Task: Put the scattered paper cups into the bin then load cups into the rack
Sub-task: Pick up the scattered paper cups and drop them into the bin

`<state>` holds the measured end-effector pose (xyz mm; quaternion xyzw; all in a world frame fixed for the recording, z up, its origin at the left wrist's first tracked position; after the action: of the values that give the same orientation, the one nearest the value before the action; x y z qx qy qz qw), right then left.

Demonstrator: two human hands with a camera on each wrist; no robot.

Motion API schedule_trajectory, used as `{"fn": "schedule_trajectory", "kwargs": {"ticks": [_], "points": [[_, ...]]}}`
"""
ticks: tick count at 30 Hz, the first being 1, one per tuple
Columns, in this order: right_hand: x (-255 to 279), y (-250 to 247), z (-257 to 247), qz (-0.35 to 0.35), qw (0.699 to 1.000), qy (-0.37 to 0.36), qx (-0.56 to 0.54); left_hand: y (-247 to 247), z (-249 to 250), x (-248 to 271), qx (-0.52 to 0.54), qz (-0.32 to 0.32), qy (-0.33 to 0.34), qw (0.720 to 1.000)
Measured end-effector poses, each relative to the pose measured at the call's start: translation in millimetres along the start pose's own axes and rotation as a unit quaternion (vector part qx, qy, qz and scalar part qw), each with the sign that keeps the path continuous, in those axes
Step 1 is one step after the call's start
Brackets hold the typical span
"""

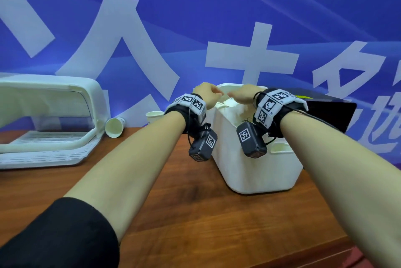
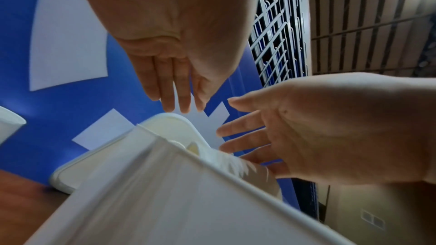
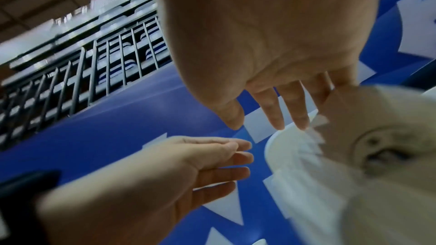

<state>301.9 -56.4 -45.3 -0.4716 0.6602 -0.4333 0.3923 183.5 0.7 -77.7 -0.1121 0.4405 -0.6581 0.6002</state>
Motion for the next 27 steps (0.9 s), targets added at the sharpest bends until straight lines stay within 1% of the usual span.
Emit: {"fn": "schedule_trajectory", "kwargs": {"ticks": [2,5,6,8,10,13,15,17,19,21,24,27], "points": [[10.6,-0.1,-17.8,-0.005,1.000,-0.003,-0.012,-10.3,-13.6,0.3,0.015,0.009,-0.021,1.000],[13.0,3.7,-35.2,0.022,0.999,0.012,-0.021,-22.4,-36.2,2.2,0.024,0.018,-0.050,0.998],[10.8,9.2,-43.7,0.011,1.000,0.010,-0.008,-26.1,-45.1,3.5,0.025,0.022,-0.058,0.998],[-10.3,22.9,-52.1,-0.010,1.000,-0.010,0.019,-32.3,-62.7,4.9,0.026,0.024,-0.074,0.997],[-20.5,33.4,-62.3,-0.019,0.999,-0.015,0.027,-40.7,-81.1,8.8,0.022,0.022,-0.092,0.995],[-6.5,33.0,-68.7,0.011,1.000,-0.005,-0.022,-47.0,-98.8,11.1,0.032,0.026,-0.113,0.993],[-14.0,41.9,-75.6,0.024,0.998,-0.009,-0.055,-50.5,-113.2,13.3,0.032,0.026,-0.132,0.990],[-18.4,54.0,-85.2,0.026,0.996,-0.016,-0.085,-51.3,-133.0,11.7,0.007,0.031,-0.161,0.987],[-23.3,68.7,-94.3,0.014,0.994,-0.028,-0.101,-51.6,-155.2,7.3,-0.004,0.035,-0.195,0.980],[-27.8,83.4,-103.4,-0.001,0.992,-0.036,-0.121,-53.7,-167.9,6.2,-0.007,0.044,-0.204,0.978],[-43.0,107.6,-115.6,-0.025,0.984,-0.035,-0.176,-54.9,-175.1,11.1,0.003,0.045,-0.223,0.974],[-56.9,123.8,-123.3,-0.031,0.979,-0.018,-0.201,-50.1,-189.6,4.5,0.023,0.044,-0.248,0.968]]}}
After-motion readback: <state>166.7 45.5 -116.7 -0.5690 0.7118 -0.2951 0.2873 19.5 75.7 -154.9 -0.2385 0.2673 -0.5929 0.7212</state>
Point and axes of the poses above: each hand's wrist, its own x-axis away from the middle knuckle, its own y-axis out of the palm, z = x × y, the point moved 3 cm from there along -x, towards the middle knuckle, and after that the axes turned 6 degrees about -x, right-handed, at the moved point
